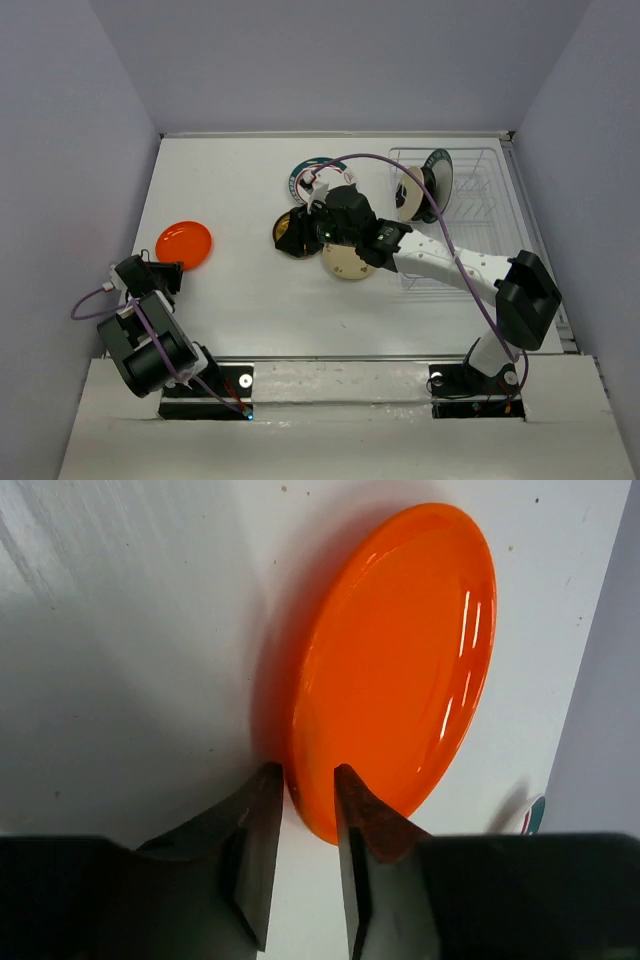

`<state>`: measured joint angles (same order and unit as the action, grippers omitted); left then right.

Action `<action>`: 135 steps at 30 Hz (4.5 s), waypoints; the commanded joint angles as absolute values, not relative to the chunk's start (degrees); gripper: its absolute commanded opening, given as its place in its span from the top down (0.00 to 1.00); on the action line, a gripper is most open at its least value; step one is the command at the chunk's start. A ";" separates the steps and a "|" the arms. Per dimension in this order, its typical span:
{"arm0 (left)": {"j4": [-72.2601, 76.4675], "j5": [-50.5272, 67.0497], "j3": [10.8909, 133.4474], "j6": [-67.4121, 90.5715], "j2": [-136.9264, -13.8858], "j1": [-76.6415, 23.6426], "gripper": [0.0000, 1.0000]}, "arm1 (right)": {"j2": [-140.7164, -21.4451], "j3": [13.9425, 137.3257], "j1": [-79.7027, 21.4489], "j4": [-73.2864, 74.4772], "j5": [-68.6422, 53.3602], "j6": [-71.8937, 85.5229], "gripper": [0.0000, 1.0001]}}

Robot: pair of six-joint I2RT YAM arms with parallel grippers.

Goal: Load the plates into the dish rack

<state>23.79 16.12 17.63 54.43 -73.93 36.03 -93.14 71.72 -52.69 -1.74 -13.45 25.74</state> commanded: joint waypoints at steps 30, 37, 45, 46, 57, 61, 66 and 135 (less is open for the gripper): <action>26.81 37.53 22.59 46.58 -53.35 8.36 0.94 | -89.83 68.03 -38.06 -0.35 -17.66 24.88 0.21; 25.93 38.76 24.70 45.18 -53.35 1.24 0.94 | -88.77 67.94 -37.53 2.11 -24.96 20.13 0.23; 25.49 38.58 28.91 43.33 -55.02 -4.83 0.94 | -88.06 66.80 -37.01 2.46 -21.89 19.42 0.33; 25.49 38.67 29.18 43.07 -55.28 -5.88 0.94 | -88.15 66.88 -37.00 2.37 -21.45 19.42 0.35; 15.05 35.69 36.36 35.17 -54.58 -8.96 0.26 | -80.62 65.83 -33.59 3.24 -7.15 20.66 0.93; 3.64 30.43 42.18 27.88 -50.29 -9.49 0.01 | -75.08 66.53 -25.77 7.90 1.81 20.65 0.93; 0.09 27.51 41.59 20.75 -44.31 -9.67 0.01 | -69.27 67.76 -13.46 12.56 15.53 20.92 0.93; 3.24 20.05 35.87 31.54 -51.24 -11.51 0.16 | -77.71 69.09 -9.67 21.97 36.48 12.92 0.41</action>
<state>-2.50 21.61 37.56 26.20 -51.64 -10.83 -83.99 68.07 -9.13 21.43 34.37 12.25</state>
